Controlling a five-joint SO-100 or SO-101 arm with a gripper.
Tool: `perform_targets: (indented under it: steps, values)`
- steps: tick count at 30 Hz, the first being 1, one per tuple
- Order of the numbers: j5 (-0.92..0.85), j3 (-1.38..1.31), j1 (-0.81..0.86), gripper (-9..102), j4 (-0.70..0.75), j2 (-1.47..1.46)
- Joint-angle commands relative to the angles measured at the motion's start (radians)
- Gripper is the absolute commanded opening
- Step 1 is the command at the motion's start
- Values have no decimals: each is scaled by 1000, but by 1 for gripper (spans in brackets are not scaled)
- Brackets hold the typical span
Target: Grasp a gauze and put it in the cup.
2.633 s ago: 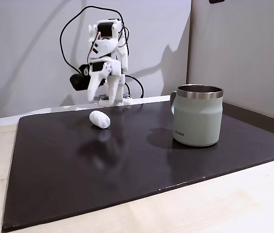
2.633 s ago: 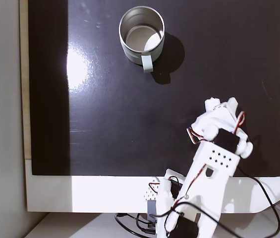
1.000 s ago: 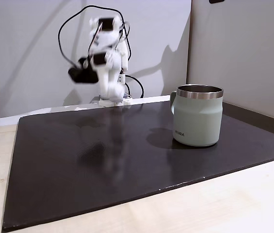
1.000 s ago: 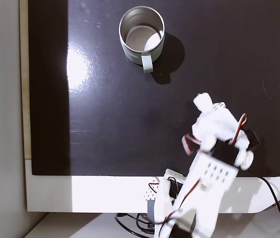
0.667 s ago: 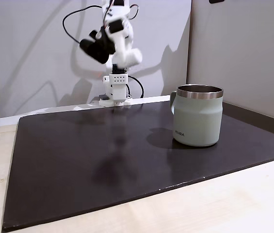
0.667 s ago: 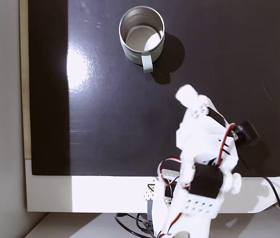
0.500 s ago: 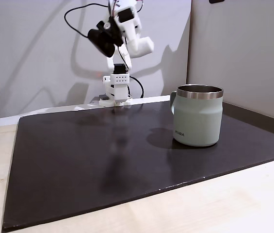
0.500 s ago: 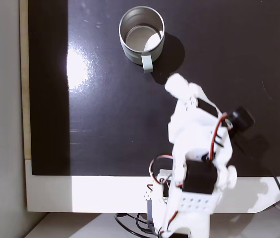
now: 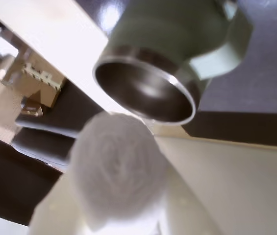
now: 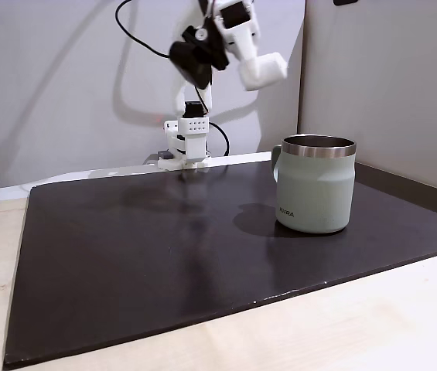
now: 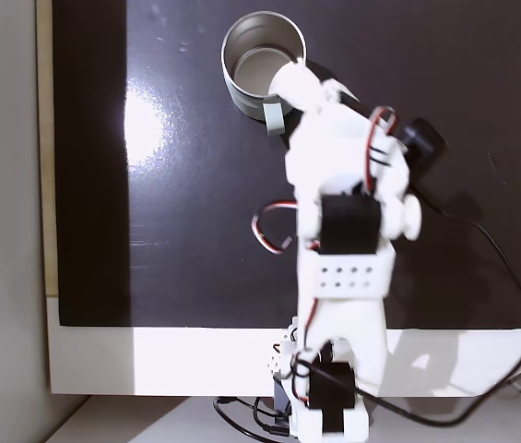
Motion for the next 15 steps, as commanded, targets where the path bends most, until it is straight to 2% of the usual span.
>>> perform_targets:
  steps: [1, 15]
  values:
    - [18, -150, -41, 0, 11, -67]
    - [92, -719, -127, 0, 204, -511]
